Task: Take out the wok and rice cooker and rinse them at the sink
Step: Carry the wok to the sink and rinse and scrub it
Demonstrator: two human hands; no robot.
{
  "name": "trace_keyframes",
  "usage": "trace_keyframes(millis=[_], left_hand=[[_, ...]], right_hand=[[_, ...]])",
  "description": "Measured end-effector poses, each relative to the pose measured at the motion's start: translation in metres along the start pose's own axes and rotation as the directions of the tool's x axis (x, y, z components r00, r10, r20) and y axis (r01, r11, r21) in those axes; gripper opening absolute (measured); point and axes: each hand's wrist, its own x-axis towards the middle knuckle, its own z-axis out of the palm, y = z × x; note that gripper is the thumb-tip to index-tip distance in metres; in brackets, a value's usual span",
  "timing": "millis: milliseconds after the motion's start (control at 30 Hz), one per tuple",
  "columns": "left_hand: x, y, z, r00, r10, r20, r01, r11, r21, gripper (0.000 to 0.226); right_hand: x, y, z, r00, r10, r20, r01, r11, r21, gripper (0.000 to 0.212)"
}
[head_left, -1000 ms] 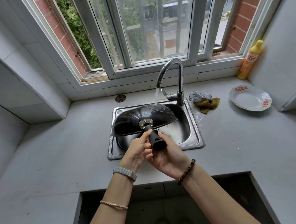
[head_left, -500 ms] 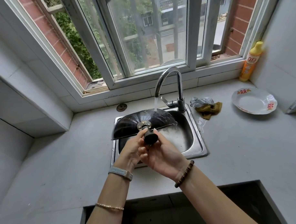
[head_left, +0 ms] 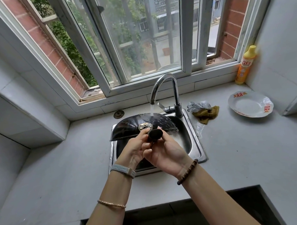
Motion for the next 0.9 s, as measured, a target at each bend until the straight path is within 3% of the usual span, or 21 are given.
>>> trace_keyframes(millis=[100, 200, 367, 467, 500, 633, 900], left_hand=[[0.001, 0.001, 0.002, 1.0, -0.01, -0.012, 0.01, 1.0, 0.009, 0.04], [0.001, 0.002, 0.003, 1.0, -0.029, -0.003, 0.03, 0.999, 0.031, 0.026], [-0.002, 0.007, 0.009, 0.999, -0.028, 0.038, 0.027, 1.0, 0.013, 0.046], [-0.005, 0.009, 0.015, 1.0, -0.015, 0.007, 0.015, 1.0, -0.007, 0.015], [-0.006, 0.009, 0.016, 1.0, -0.019, 0.002, 0.019, 1.0, -0.015, 0.014], [-0.021, 0.007, 0.027, 0.999, -0.025, -0.021, 0.025, 0.999, -0.027, 0.03], [-0.04, -0.018, 0.029, 0.998, -0.063, -0.011, 0.064, 0.994, 0.089, 0.036]], right_hand=[[-0.001, -0.003, 0.001, 1.0, -0.003, 0.004, 0.003, 1.0, -0.011, 0.035], [0.0, -0.003, 0.001, 1.0, 0.003, 0.002, -0.003, 1.0, -0.016, 0.036], [0.003, -0.008, 0.002, 1.0, -0.001, 0.024, 0.001, 1.0, -0.01, 0.035], [0.002, -0.011, 0.003, 1.0, 0.004, 0.021, -0.004, 1.0, -0.003, 0.035], [0.001, -0.012, 0.003, 1.0, 0.007, 0.018, -0.007, 1.0, 0.001, 0.036], [-0.006, -0.012, -0.003, 1.0, 0.021, 0.008, -0.021, 1.0, 0.002, 0.037], [-0.031, -0.009, -0.026, 0.992, 0.101, -0.074, -0.108, 0.99, -0.087, 0.033]])
